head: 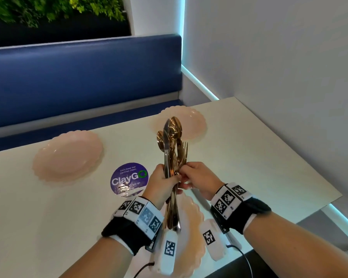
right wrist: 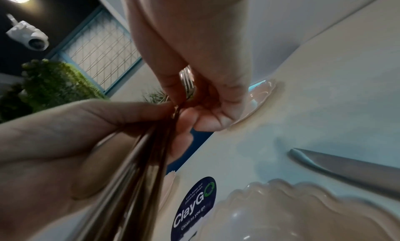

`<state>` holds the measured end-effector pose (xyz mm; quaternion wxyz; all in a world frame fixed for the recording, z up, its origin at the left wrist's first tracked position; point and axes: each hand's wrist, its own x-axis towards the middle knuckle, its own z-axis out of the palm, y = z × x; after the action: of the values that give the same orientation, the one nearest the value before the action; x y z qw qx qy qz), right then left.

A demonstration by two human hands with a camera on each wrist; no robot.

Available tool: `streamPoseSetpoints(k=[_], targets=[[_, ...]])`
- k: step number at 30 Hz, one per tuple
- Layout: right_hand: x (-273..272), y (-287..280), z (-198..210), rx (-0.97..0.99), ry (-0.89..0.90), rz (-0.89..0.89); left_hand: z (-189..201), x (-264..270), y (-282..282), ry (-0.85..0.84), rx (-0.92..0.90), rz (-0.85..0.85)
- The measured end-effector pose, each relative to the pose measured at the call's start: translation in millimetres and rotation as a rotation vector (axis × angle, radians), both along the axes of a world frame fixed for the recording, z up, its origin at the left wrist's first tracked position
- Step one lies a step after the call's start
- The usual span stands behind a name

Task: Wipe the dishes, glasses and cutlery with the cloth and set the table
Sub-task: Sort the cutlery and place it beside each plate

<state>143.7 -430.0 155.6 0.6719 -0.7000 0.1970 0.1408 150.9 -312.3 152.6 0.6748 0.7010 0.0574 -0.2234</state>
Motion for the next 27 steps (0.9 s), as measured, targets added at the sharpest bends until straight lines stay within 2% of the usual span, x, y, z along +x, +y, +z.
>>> streamPoseSetpoints(k=[4,9,12,15,22,27], targets=[[-5,-7,5,0.068,0.0,0.02,0,4,-1,-0.025,0.001,0.007],[-3,-4,5,-0.187,-0.162,-0.2,2,6,-5,-0.158,0.144,-0.014],[-3,-3,5,-0.209,-0.247,-0.29,6,9,-9,-0.195,0.176,0.008],[-2,-1,13,-0.282,-0.311,-0.196,7,12,-10,-0.246,0.206,0.038],[6,-3,15,-0.211,-0.139,-0.168,8,7,-14,-0.32,0.221,0.018],[5,1,16,-0.208,-0.166,-0.211,7,9,-12,-0.268,0.171,0.054]])
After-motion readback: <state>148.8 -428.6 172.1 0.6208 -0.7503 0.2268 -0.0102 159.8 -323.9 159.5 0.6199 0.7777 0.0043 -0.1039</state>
